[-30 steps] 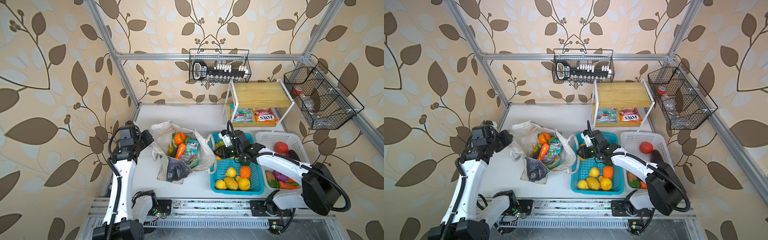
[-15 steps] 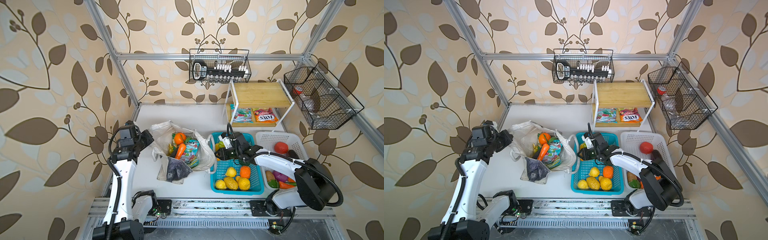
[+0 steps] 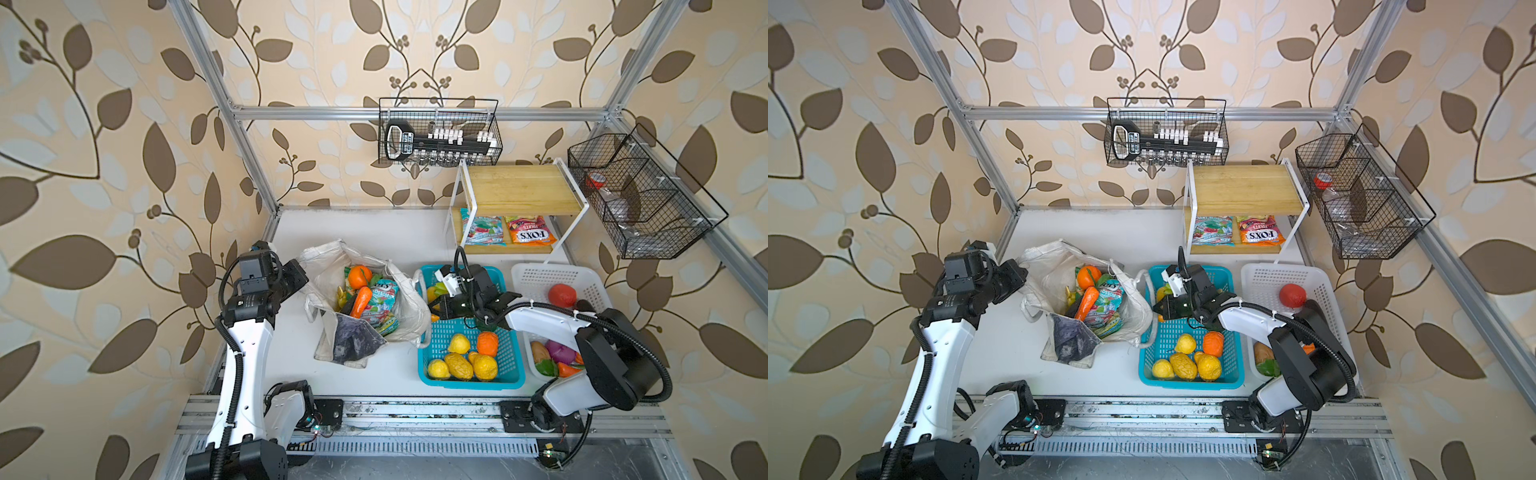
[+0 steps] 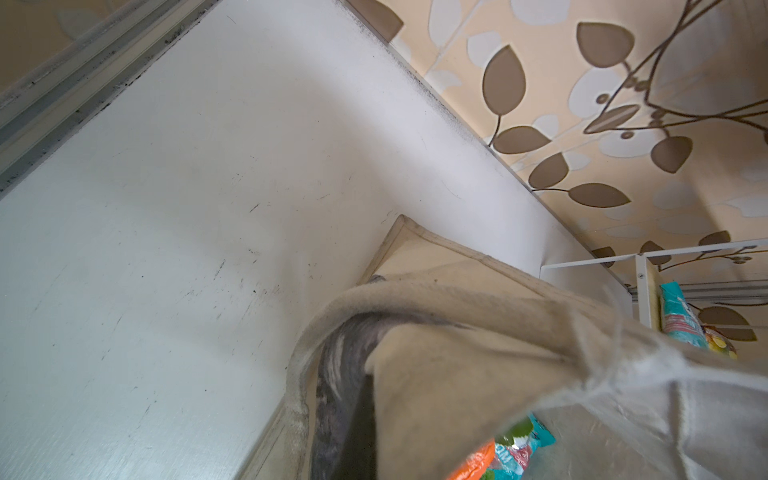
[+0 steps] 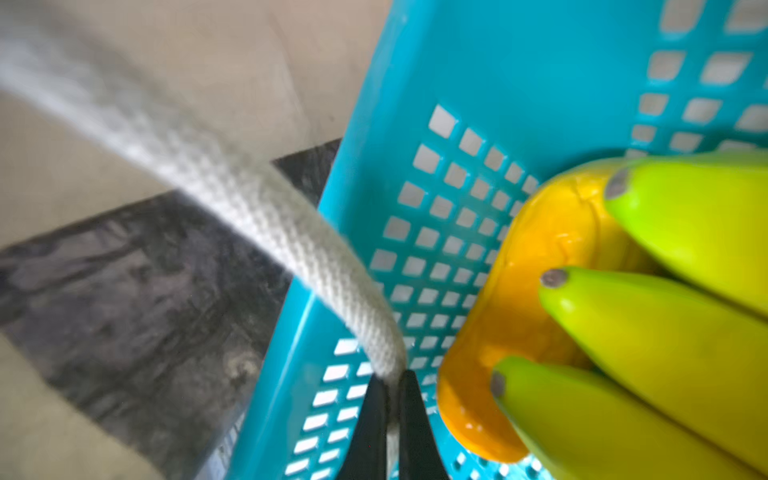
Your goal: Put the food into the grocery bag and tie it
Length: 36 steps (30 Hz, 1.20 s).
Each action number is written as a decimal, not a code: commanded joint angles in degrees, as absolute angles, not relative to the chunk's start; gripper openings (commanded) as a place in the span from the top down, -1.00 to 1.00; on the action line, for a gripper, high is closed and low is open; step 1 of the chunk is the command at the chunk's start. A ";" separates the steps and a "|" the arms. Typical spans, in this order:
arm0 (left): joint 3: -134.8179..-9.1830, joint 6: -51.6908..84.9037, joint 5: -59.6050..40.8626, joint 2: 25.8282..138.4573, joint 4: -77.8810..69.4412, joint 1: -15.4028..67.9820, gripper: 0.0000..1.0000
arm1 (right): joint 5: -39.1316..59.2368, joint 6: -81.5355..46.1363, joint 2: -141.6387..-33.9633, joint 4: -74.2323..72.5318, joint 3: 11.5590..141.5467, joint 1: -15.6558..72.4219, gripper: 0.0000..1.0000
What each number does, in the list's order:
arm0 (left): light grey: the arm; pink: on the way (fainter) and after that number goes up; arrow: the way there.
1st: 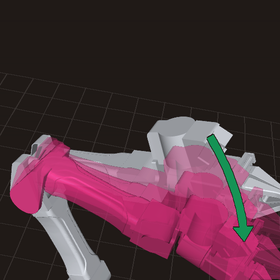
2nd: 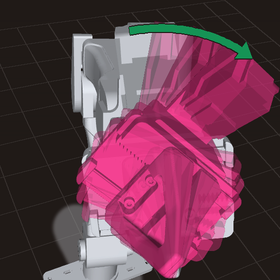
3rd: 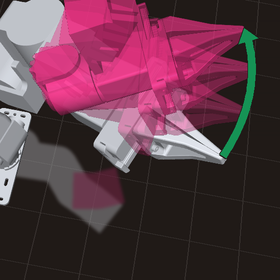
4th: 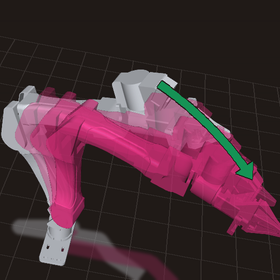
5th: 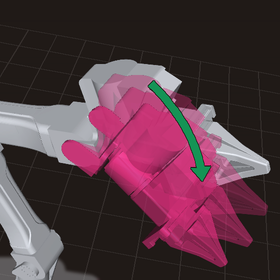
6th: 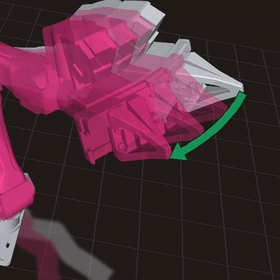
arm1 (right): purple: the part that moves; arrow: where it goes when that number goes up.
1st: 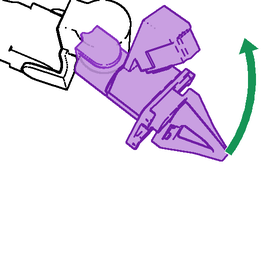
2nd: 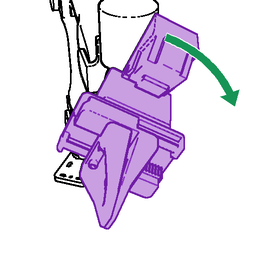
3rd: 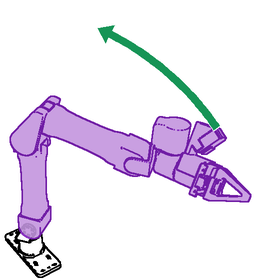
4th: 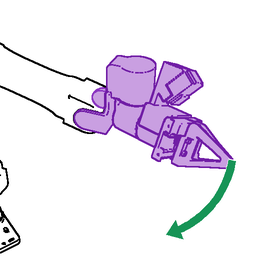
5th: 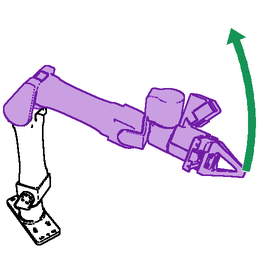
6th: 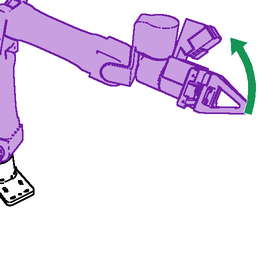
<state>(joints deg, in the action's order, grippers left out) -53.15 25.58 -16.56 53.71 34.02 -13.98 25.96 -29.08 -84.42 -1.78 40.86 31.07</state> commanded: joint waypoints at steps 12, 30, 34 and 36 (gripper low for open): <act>-53.59 28.09 -26.30 56.03 29.90 -14.19 1.00 | 19.57 -25.31 -60.13 17.21 48.01 26.29 1.00; -61.87 32.45 -27.25 61.95 26.97 -3.95 0.93 | 17.89 -24.43 -67.26 21.92 69.36 31.21 1.00; -59.82 29.70 -22.78 58.92 30.11 -3.95 0.48 | 12.66 -23.99 -68.46 22.69 69.83 37.44 1.00; -59.75 28.21 -19.91 57.11 32.38 -4.00 0.21 | 11.50 -24.39 -68.62 22.83 68.66 37.51 1.00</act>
